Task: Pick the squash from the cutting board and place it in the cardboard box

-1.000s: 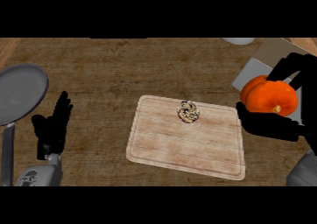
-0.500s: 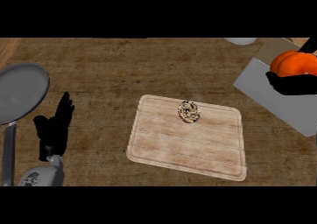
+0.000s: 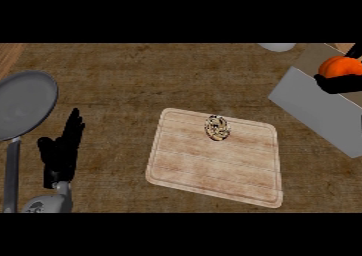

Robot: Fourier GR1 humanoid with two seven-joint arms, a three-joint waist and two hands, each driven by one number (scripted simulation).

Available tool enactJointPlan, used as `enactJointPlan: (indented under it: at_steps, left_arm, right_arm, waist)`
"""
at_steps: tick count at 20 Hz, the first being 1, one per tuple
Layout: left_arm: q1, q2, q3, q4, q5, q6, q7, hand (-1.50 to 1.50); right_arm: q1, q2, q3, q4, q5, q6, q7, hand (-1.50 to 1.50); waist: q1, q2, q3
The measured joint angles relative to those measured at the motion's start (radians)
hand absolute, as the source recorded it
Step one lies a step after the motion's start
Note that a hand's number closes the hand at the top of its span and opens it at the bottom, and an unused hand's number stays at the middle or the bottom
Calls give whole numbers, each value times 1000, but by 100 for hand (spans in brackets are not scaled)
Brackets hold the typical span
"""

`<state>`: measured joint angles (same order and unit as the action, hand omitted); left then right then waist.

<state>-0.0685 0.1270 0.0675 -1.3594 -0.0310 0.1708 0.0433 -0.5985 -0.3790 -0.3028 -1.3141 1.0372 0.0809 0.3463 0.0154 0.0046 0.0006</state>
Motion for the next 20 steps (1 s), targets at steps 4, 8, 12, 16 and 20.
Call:
enactJointPlan:
  at_steps: [4,8,12,16,20]
  left_arm:
    - [-13,-6,-4,0,-6,6,7,0]
    - [-15,5,5,2,-1,-6,12,0]
    - [-18,6,10,9,0,-6,6,0]
    - [-9,6,14,2,3,-6,9,0]
    - [-4,3,18,13,0,-2,-3,0]
  right_arm:
    - [-52,-19,-67,192,-54,-52,-55,-150]
    - [-84,-36,-135,329,-145,-98,-164,-150]
    - [-98,-22,-190,398,-248,-145,-304,-150]
    - [-106,-11,-273,411,-393,-134,-423,-150]
    - [-98,-21,-359,412,-531,-89,-481,-150]
  waist:
    - [2,-1,-2]
    - [2,-2,-2]
    - [0,-2,-1]
    - [-5,-3,0]
    - [-13,-4,0]
